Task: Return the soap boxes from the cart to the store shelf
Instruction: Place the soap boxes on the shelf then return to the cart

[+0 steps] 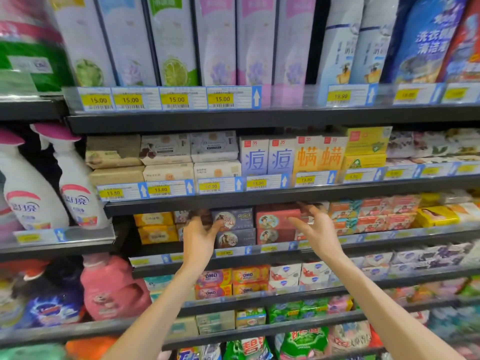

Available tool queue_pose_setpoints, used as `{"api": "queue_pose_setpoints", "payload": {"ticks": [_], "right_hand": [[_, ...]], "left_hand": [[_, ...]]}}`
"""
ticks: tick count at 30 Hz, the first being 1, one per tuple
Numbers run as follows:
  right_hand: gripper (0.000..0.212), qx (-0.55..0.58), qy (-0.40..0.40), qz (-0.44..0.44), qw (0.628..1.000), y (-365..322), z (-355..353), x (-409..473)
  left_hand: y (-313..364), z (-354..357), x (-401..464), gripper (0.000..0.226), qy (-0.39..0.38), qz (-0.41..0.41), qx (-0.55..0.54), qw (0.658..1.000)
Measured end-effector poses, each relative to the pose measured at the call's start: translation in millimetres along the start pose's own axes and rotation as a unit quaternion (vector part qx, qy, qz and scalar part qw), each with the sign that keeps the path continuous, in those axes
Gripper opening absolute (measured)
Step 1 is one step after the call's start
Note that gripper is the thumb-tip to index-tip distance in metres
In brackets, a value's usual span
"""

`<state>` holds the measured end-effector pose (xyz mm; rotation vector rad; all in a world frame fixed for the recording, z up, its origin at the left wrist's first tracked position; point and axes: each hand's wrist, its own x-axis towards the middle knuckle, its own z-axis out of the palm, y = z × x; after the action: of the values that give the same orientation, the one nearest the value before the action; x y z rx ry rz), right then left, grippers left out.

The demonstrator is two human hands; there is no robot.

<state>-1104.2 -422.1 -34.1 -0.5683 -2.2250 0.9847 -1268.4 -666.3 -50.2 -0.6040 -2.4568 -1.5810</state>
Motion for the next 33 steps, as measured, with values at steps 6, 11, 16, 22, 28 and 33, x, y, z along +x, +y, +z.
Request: {"api": "queue_pose_setpoints", "payload": {"ticks": [6,11,16,22,28,33], "right_hand": [[0.041,-0.031,0.076,-0.013,0.997,-10.4,15.7,-5.1],[0.041,-0.059,0.106,-0.053,0.991,-6.8,23.2,-7.2],[0.036,-0.1,0.081,-0.053,0.99,6.5,30.0,2.2],[0.04,-0.137,0.098,-0.071,0.983,2.5,30.6,0.5],[0.04,-0.118,0.074,-0.071,0.988,10.7,28.8,4.2],[0.038,-0.136,0.077,-0.073,0.985,8.8,29.4,2.9]], "left_hand": [[2.3,4.3,-1.0,0.027,0.02,0.004,-0.001,1.0],[-0.7,7.8,-3.7,0.02,0.028,0.011,-0.012,0.999],[-2.2,7.9,-3.5,0.02,0.027,0.017,-0.023,0.999],[-9.7,13.9,-1.8,0.027,0.037,0.004,-0.016,0.999],[-3.6,17.8,-6.0,0.025,0.049,0.001,-0.017,0.999],[-3.3,17.3,-7.6,0.025,0.048,0.005,-0.009,0.999]]}}
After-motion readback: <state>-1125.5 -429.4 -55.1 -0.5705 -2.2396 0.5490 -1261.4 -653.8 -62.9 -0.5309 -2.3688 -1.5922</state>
